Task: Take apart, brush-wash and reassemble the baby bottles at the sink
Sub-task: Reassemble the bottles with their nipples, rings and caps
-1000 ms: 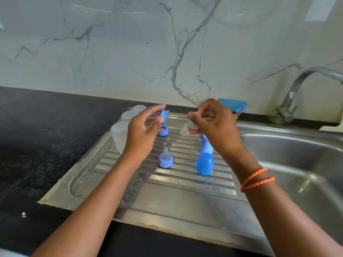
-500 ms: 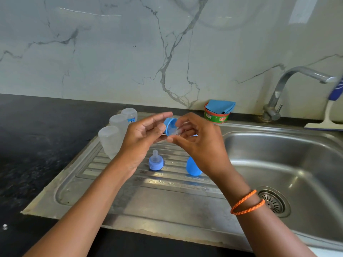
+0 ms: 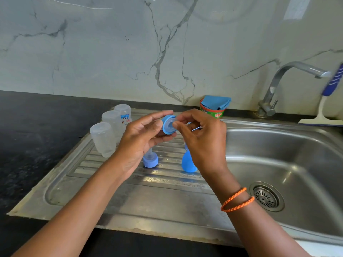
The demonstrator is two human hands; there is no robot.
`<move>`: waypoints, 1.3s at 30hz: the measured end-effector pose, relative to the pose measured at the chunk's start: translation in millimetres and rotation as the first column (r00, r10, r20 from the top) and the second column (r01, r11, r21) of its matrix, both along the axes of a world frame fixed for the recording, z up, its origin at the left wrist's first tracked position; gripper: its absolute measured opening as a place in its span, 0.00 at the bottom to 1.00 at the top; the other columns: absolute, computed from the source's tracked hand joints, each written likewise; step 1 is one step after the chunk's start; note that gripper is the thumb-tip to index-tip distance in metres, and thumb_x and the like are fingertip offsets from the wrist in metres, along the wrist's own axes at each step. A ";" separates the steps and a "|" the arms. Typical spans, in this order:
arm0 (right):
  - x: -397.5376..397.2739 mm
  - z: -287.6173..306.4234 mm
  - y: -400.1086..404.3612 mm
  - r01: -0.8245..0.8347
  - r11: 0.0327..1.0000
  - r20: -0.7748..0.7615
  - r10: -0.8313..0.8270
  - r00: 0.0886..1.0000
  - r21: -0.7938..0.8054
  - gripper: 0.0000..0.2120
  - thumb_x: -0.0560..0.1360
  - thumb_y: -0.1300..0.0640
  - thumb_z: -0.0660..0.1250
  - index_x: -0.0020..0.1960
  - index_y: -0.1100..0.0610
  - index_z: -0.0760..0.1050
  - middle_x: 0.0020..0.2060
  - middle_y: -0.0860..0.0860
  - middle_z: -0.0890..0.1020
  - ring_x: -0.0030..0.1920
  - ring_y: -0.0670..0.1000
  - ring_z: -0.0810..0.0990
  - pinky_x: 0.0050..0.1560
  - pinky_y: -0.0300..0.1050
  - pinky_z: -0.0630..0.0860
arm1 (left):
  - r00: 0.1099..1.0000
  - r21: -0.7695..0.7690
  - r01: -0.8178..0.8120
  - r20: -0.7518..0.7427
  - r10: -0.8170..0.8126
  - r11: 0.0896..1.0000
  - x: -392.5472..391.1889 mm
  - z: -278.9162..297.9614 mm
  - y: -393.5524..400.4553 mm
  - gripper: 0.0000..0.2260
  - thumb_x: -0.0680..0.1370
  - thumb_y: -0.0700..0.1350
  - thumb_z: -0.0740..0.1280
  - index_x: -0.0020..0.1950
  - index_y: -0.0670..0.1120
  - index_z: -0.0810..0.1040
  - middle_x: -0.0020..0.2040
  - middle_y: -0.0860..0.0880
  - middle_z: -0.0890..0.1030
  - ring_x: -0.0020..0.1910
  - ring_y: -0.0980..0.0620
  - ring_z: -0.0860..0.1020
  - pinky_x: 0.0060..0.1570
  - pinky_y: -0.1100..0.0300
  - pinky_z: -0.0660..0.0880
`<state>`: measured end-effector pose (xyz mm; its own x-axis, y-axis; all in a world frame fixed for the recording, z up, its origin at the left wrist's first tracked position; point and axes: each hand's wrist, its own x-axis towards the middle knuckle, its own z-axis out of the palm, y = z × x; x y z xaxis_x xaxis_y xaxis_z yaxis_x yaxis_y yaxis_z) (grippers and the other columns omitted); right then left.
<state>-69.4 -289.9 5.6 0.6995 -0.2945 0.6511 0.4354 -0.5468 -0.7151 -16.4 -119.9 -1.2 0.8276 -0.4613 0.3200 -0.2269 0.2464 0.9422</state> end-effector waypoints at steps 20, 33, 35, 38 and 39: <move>7.3 -11.2 2.7 -0.340 0.870 -0.128 0.406 0.905 0.358 0.09 0.81 0.63 0.72 0.61 0.61 0.83 0.51 0.57 0.88 0.52 0.58 0.86 0.49 0.45 0.83 | 0.987 -0.033 -0.082 -0.143 0.076 0.996 -0.4 1.2 2.5 0.07 0.83 0.42 0.67 0.59 0.47 0.82 0.40 0.42 0.80 0.23 0.47 0.72 0.27 0.59 0.73; 4.7 -14.5 12.9 -0.441 0.542 0.027 0.609 0.793 0.716 0.18 0.76 0.63 0.75 0.61 0.73 0.78 0.46 0.62 0.81 0.46 0.55 0.81 0.54 0.48 0.81 | 0.959 -0.071 0.113 -0.254 -0.128 0.991 -2.8 3.9 4.1 0.20 0.83 0.37 0.62 0.70 0.54 0.81 0.42 0.39 0.81 0.28 0.49 0.79 0.31 0.59 0.79; 4.8 -11.4 10.6 -0.390 0.689 -0.012 0.500 0.866 0.611 0.11 0.77 0.66 0.75 0.56 0.72 0.80 0.45 0.61 0.84 0.46 0.55 0.84 0.52 0.44 0.81 | 0.978 0.001 0.127 -0.170 -0.125 0.992 -3.2 7.0 4.9 0.21 0.84 0.38 0.59 0.72 0.54 0.79 0.50 0.37 0.84 0.33 0.45 0.81 0.38 0.55 0.81; 2.9 -5.1 9.9 -0.294 0.900 -0.014 0.315 0.949 0.323 0.03 0.76 0.68 0.76 0.48 0.66 0.83 0.46 0.56 0.87 0.48 0.55 0.86 0.52 0.47 0.82 | 0.987 0.025 0.124 -0.107 -0.121 0.992 -3.3 11.1 4.5 0.18 0.87 0.48 0.56 0.75 0.52 0.76 0.66 0.40 0.81 0.47 0.39 0.80 0.51 0.46 0.81; 1.8 -3.5 10.6 -0.259 0.933 -0.003 0.268 0.963 0.249 0.03 0.76 0.68 0.76 0.47 0.65 0.83 0.45 0.54 0.87 0.48 0.53 0.86 0.52 0.45 0.82 | 0.988 0.016 0.122 -0.102 -0.119 0.992 -3.5 11.2 3.9 0.19 0.87 0.50 0.57 0.76 0.51 0.75 0.68 0.40 0.80 0.51 0.38 0.80 0.55 0.43 0.81</move>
